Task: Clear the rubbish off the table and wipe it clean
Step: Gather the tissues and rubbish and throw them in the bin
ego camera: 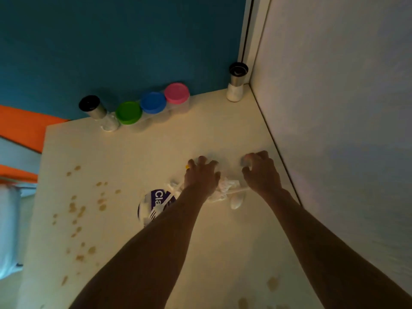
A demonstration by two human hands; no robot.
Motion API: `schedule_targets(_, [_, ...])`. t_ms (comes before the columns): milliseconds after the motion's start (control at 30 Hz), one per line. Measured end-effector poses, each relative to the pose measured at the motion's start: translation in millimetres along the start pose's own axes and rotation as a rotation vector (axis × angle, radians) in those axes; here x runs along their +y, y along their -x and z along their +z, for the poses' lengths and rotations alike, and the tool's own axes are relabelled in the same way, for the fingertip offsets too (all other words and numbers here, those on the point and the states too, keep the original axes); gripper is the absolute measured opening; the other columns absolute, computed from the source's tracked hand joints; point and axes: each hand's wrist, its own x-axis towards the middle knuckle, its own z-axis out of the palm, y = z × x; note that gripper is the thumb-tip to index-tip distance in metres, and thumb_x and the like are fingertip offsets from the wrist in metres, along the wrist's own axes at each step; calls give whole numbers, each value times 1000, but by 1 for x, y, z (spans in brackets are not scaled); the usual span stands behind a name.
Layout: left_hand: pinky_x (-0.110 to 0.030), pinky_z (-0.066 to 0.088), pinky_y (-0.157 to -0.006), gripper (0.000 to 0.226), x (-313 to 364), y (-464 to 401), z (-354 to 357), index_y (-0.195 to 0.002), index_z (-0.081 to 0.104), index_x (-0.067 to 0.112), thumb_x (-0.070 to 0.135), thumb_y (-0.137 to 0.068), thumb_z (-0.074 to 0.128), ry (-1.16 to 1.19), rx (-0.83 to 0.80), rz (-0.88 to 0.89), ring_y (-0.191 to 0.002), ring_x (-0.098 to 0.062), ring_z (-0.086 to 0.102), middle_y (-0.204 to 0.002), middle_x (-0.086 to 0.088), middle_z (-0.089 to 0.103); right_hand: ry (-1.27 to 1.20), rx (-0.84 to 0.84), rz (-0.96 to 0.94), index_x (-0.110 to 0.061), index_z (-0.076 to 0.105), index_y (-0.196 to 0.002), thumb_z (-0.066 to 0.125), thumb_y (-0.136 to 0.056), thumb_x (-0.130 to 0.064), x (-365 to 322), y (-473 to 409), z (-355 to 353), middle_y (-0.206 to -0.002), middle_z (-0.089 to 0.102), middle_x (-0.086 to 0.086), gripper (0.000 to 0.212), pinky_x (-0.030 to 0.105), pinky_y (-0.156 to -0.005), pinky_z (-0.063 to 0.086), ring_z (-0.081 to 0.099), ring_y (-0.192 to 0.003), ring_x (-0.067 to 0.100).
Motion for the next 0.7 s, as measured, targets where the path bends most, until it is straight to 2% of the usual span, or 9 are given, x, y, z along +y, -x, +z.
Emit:
schedule_targets(133, [-37, 51, -82, 27, 4, -7, 3, -124, 62, 26, 28, -99, 52, 13, 59, -5, -114, -34, 47, -128, -8, 50, 118, -33, -46, -26, 61, -113, 57, -87, -22, 10, -21, 5, -123, 48, 6, 27, 41, -85, 50, 53, -109, 33])
schedule_targets(233, [-36, 52, -79, 27, 2, -9, 3, -118, 66, 24, 14, -96, 54, 106, 92, -34, -112, -32, 47, -125, -7, 50, 175, -42, -64, -29, 60, -116, 59, -86, -23, 16, -30, 9, -120, 51, 7, 31, 40, -82, 49, 54, -108, 33])
schedule_targets(333, [-33, 46, -79, 29, -7, -12, 2, -110, 69, 21, 5, -92, 53, 201, 129, -43, -106, -31, 53, -118, -8, 55, 237, -40, -113, -27, 62, -111, 58, -87, -22, 20, -36, 13, -111, 53, 8, 25, 39, -77, 48, 53, -103, 33])
schedule_targets(400, [-32, 44, -81, 28, -13, -12, -3, -105, 72, 21, 3, -88, 57, 322, 156, -66, -102, -29, 59, -114, -8, 59, 213, -57, -127, -24, 66, -107, 58, -88, -20, 20, -39, 12, -107, 55, 10, 21, 39, -78, 48, 53, -101, 35])
schedule_targets(500, [-25, 42, -77, 22, -22, -9, -16, -100, 73, 21, 8, -85, 63, 475, 213, -148, -91, -19, 60, -109, -4, 61, 167, -74, -127, -19, 68, -105, 60, -87, -17, 18, -46, 10, -103, 61, 14, 20, 41, -80, 49, 55, -98, 39])
schedule_targets(600, [-33, 52, -77, 13, -34, 1, -24, -93, 70, 15, 11, -87, 59, 593, 327, -245, -89, -24, 61, -102, -9, 61, 71, -60, -117, -17, 68, -107, 59, -83, -9, 11, -47, 11, -102, 62, 18, 27, 42, -83, 51, 58, -97, 42])
schedule_targets(700, [-33, 49, -75, 21, -47, 17, -25, -89, 68, 8, 5, -90, 48, 620, 364, -361, -89, -28, 61, -96, -12, 63, -63, -2, -102, -15, 69, -105, 57, -79, -1, 1, -43, 7, -104, 58, 16, 32, 32, -80, 45, 59, -94, 37])
